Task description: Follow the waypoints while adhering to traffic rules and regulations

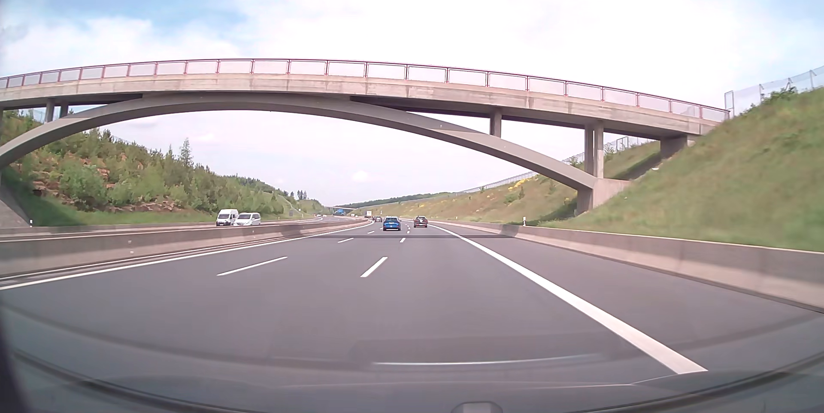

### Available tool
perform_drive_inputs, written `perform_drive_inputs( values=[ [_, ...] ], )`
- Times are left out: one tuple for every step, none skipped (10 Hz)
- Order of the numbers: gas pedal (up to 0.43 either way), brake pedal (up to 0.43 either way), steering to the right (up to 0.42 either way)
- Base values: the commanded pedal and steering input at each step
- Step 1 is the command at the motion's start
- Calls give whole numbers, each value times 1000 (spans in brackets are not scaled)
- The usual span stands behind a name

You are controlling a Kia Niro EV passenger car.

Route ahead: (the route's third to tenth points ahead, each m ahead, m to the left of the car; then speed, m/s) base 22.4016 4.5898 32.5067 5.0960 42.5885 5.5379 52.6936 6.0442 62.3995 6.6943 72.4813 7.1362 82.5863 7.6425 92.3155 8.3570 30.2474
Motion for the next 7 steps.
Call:
perform_drive_inputs(
  values=[
    [260, 0, -5],
    [260, 0, -5],
    [260, 0, -5],
    [268, 0, -5],
    [287, 0, -5],
    [299, 0, -5],
    [311, 0, -5]
  ],
)
